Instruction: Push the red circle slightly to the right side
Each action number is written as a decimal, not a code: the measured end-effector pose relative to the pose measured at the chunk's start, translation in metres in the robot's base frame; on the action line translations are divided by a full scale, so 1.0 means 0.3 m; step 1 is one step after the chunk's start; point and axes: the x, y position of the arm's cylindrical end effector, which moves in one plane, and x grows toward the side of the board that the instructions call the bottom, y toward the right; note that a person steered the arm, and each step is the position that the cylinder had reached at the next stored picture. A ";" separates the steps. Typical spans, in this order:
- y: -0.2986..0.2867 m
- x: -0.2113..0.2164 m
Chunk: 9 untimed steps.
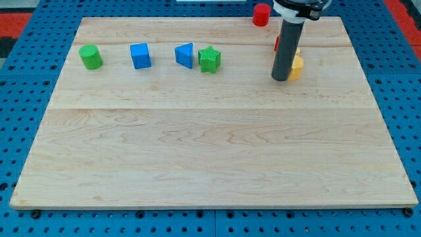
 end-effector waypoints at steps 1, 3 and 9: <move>-0.148 -0.143; -0.277 -0.500; 0.000 -0.597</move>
